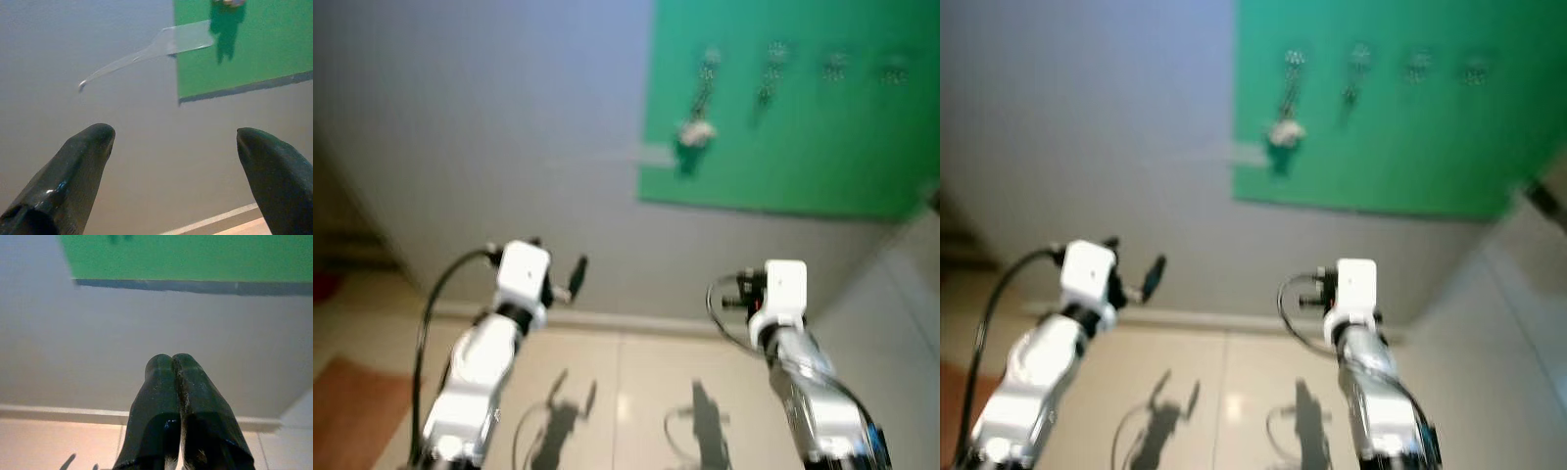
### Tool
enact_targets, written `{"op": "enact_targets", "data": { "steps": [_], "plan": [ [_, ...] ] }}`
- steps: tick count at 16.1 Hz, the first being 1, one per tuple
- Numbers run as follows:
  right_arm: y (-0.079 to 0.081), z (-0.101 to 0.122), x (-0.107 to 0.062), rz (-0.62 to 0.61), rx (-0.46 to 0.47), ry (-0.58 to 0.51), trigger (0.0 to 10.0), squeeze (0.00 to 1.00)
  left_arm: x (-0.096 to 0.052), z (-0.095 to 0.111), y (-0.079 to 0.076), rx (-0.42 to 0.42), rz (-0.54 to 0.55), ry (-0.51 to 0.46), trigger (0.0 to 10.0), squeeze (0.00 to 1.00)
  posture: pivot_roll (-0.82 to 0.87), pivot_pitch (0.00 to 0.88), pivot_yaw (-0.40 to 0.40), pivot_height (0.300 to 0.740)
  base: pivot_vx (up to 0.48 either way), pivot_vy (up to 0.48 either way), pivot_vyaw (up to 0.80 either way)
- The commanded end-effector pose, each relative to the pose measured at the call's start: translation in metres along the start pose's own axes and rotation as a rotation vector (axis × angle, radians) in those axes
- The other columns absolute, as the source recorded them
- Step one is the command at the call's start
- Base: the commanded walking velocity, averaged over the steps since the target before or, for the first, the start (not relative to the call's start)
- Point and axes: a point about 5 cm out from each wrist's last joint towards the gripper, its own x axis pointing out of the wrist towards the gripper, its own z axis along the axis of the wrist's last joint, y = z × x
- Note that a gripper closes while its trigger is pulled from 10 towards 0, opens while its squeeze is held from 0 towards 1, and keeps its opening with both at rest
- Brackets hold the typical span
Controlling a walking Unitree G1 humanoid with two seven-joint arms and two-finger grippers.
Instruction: Hang keys on a hook
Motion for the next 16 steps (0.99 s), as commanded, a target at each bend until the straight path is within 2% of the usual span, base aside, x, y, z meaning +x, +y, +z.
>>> {"op": "enact_targets", "data": {
  "steps": [1, 5, 16],
  "plan": [
    [-0.005, 0.005, -0.001, -0.034, -0.004, -0.023, 10.0, 0.0, 0.003, 0.003, -0.001, 0.003, -0.003, -0.015, 10.0, 0.0, -0.01, 0.0, 0.006, 0.74, 0.0, 0.0, -0.8],
    [-0.012, -0.001, -0.006, -0.066, -0.014, 0.007, 10.0, 0.0, 0.004, 0.001, -0.005, 0.013, -0.012, -0.014, 10.0, 0.0, -0.02, 0.0, 0.005, 0.74, 0.0, 0.0, -0.8],
    [-0.014, -0.005, -0.01, -0.08, 0.001, 0.017, 10.0, 0.0, 0.008, 0.006, -0.011, 0.048, -0.039, -0.053, 10.0, 0.0, -0.03, 0.0, 0.022, 0.74, 0.0, 0.0, -0.8]
  ]
}}
